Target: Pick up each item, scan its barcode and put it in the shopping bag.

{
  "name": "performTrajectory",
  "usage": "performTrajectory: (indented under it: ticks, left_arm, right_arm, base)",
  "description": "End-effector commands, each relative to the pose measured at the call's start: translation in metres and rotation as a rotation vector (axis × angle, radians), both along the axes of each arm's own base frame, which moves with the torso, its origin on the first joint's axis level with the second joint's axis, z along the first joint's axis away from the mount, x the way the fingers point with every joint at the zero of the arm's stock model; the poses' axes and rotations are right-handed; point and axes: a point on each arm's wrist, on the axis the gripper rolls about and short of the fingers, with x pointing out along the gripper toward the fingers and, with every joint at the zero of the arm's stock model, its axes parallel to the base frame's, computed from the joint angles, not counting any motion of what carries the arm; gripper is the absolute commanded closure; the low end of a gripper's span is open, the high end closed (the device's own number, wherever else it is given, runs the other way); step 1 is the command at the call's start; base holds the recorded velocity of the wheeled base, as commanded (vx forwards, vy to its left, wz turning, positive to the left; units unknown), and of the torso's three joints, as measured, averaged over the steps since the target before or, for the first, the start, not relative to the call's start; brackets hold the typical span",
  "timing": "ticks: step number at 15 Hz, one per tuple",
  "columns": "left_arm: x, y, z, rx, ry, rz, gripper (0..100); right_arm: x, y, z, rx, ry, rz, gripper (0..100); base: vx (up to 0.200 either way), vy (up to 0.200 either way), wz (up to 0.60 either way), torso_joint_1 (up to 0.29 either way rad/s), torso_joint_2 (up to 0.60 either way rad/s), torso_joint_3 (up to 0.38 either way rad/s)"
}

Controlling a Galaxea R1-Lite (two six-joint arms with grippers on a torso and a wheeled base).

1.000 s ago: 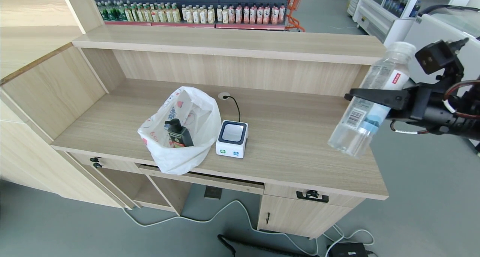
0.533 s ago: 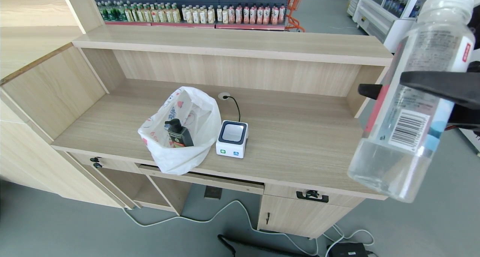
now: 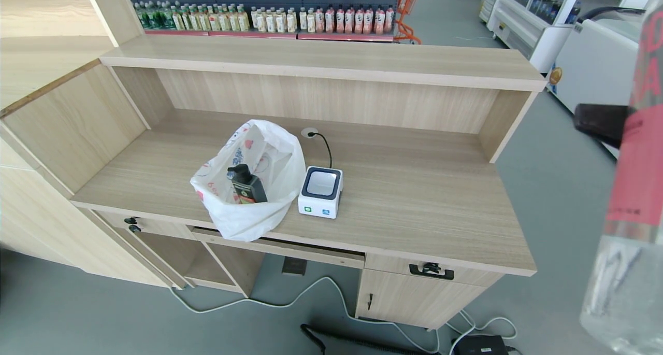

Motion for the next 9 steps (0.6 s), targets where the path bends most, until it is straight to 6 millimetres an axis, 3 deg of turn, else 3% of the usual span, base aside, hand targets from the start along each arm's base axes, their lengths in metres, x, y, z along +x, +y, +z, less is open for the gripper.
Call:
performTrajectory:
  ticks: [1, 4, 9]
  left_arm:
    - [0.0, 0.0, 0.0, 0.0, 0.0, 0.0, 0]
    - [0.0, 0.0, 0.0, 0.0, 0.0, 0.0, 0]
    - [0.0, 0.0, 0.0, 0.0, 0.0, 0.0, 0]
  right_arm:
    - [-0.012, -0.005, 0.003, 0.005, -0.025, 0.017, 100]
    - [-0.027, -0.009, 0.005, -0.004, -0.033, 0.071, 100]
    - [-0.035, -0.01, 0.007, -0.018, -0.07, 0.129, 100]
  base:
    - [0.0, 0.0, 0.0, 0.0, 0.0, 0.0]
    - [0.0, 0.0, 0.0, 0.0, 0.0, 0.0]
    - [0.0, 0.0, 0.0, 0.0, 0.0, 0.0]
